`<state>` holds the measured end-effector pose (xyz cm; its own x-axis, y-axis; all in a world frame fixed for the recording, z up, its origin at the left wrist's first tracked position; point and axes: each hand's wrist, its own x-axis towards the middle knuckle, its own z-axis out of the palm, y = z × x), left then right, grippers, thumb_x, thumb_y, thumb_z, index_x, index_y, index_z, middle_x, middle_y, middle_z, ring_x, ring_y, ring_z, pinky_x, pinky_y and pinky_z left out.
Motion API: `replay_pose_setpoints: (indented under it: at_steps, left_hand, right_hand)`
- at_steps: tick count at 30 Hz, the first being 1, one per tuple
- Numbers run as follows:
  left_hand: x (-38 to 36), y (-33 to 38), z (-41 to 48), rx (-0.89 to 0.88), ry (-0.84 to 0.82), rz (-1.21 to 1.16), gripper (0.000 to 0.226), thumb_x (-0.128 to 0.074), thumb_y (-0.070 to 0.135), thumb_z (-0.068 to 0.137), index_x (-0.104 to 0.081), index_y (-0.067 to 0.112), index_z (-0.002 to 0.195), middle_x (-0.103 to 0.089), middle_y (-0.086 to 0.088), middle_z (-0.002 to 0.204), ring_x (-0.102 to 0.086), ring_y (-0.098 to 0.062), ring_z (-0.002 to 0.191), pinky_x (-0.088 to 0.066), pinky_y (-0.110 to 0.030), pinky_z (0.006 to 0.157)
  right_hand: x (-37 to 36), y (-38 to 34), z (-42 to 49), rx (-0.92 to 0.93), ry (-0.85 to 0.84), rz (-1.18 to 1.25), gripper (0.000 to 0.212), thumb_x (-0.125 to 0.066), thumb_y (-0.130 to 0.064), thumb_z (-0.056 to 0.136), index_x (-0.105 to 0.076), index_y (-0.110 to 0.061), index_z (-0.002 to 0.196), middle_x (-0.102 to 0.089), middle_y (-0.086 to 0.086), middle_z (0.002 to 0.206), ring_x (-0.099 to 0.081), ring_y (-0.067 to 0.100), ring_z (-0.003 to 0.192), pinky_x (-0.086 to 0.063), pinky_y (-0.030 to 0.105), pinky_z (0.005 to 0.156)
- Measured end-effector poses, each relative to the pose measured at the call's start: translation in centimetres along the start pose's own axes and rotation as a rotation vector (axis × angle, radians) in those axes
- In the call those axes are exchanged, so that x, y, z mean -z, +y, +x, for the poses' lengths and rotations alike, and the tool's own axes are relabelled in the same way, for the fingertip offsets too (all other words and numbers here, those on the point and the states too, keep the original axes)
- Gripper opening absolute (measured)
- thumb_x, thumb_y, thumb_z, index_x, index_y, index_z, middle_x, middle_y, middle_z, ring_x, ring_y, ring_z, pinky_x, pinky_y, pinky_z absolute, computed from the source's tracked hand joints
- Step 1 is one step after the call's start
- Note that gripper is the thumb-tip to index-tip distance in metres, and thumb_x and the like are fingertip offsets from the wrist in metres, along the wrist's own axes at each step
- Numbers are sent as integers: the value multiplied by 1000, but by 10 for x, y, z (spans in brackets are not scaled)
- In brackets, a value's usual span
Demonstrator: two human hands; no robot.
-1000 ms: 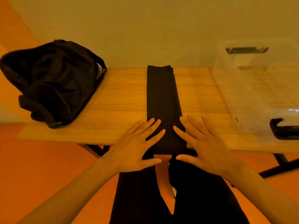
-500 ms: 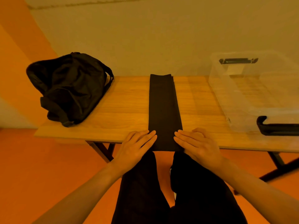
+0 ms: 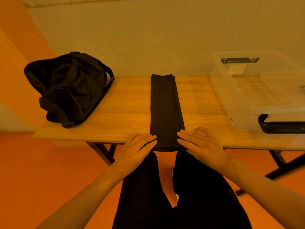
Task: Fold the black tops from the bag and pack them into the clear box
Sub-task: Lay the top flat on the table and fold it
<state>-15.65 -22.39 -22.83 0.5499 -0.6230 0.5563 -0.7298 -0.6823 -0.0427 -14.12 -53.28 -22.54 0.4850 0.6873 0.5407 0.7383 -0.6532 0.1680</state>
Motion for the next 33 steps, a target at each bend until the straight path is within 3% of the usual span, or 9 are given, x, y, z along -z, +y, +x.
replay_pose_setpoints:
  at_steps: [5, 9, 13, 18, 22, 24, 28, 31, 33]
  left_hand:
    - [9, 4, 5, 34, 43, -91, 28, -56, 13, 95, -69, 8, 119, -66, -8, 132, -60, -21, 121, -43, -37, 97]
    - [18, 7, 3, 9, 19, -111, 27, -55, 16, 100, -71, 9, 119, -66, -5, 133, -62, -18, 122, -41, -33, 99]
    - [29, 11, 5, 80, 3, -226, 28, -56, 21, 101, -72, 10, 120, -67, -1, 132, -62, -12, 121, -39, -29, 102]
    - [44, 14, 30, 277, 147, -421, 24, -61, 23, 99, -75, 12, 115, -69, 7, 124, -60, -6, 116, -43, -33, 98]
    - [56, 12, 51, 427, 203, -635, 20, -64, 20, 100, -75, 12, 114, -70, 6, 117, -64, -12, 114, -49, -31, 95]
    - [58, 10, 61, 501, 234, -752, 15, -64, 12, 98, -75, 12, 108, -71, 5, 108, -66, -13, 105, -50, -25, 90]
    - [51, 1, 86, 732, 276, -898, 20, -65, 10, 98, -70, 28, 91, -69, 17, 84, -63, -1, 84, -47, -16, 77]
    - [36, -14, 106, 883, 242, -897, 15, -61, 16, 100, -70, 22, 90, -71, 6, 83, -65, -4, 80, -51, -18, 71]
    - [24, -27, 120, 988, 219, -909, 15, -59, 18, 102, -70, 18, 92, -73, 4, 85, -69, -5, 82, -54, -19, 70]
  right_hand:
    - [10, -2, 5, -64, -17, 142, 31, -64, -35, 95, -73, -20, 120, -65, 0, 134, -61, 15, 125, -40, 38, 105]
    - [16, -2, 2, -67, -85, 188, 35, -52, -41, 102, -70, -22, 125, -62, -3, 138, -57, 11, 128, -36, 32, 108]
    - [30, -5, 6, -188, -91, 328, 39, -40, -43, 107, -65, -24, 131, -61, -11, 137, -54, 2, 126, -33, 26, 109]
    - [44, -8, 29, -416, 18, 538, 35, -45, -39, 104, -60, -30, 134, -64, -28, 110, -59, -6, 106, -42, 26, 97]
    - [57, -12, 52, -550, 145, 684, 25, -47, -48, 100, -66, -37, 113, -65, -34, 95, -62, -5, 99, -44, 13, 84]
    - [57, -9, 60, -627, 175, 772, 22, -51, -45, 98, -70, -33, 99, -69, -25, 88, -64, -1, 88, -43, 10, 73]
    - [45, 5, 81, -831, 141, 917, 34, -56, -32, 101, -64, -6, 80, -59, 2, 71, -53, 3, 65, -38, 17, 60]
    - [30, 21, 104, -978, 110, 973, 34, -54, -30, 102, -65, -5, 80, -60, 10, 72, -57, 12, 67, -43, 30, 63]
    - [15, 33, 117, -1054, 65, 975, 38, -55, -36, 102, -67, -4, 84, -67, 15, 80, -65, 26, 76, -50, 45, 69]
